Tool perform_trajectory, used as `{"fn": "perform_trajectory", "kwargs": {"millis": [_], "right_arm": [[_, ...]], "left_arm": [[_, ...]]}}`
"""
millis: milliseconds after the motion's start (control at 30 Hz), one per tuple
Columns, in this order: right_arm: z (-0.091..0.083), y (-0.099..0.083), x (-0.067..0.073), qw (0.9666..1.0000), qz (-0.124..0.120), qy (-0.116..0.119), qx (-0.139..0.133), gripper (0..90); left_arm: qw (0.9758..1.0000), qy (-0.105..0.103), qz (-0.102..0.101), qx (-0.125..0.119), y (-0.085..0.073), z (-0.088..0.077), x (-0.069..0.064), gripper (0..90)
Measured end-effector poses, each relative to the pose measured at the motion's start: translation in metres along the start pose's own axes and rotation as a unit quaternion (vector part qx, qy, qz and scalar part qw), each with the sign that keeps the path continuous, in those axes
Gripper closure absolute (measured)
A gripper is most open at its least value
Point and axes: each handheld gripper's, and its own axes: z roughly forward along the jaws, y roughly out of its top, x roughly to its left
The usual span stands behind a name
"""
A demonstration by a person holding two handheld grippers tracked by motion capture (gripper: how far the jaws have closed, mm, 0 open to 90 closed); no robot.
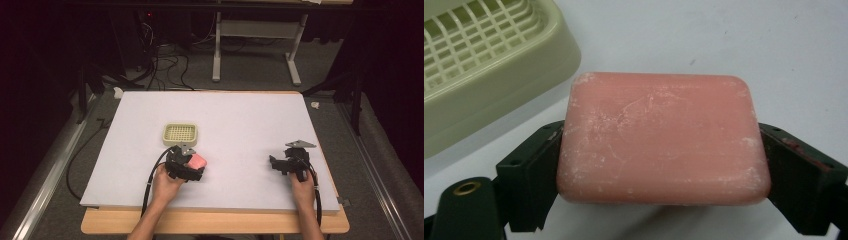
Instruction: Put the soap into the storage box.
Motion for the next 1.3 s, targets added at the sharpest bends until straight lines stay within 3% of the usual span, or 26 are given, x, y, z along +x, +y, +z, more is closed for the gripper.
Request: {"fn": "perform_trajectory", "kwargs": {"millis": [867,1300], "right_arm": [[0.0,0.0,0.0,1.0,0.0,0.001,0.0,14.4],[0.0,0.0,0.0,1.0,-0.001,0.001,0.0,14.4]], "left_arm": [[0.9994,-0.005,-0.015,-0.032,0.008,-0.024,0.011,13.9],[0.9991,0.007,-0.013,-0.039,0.023,-0.029,0.02,13.9]]}}
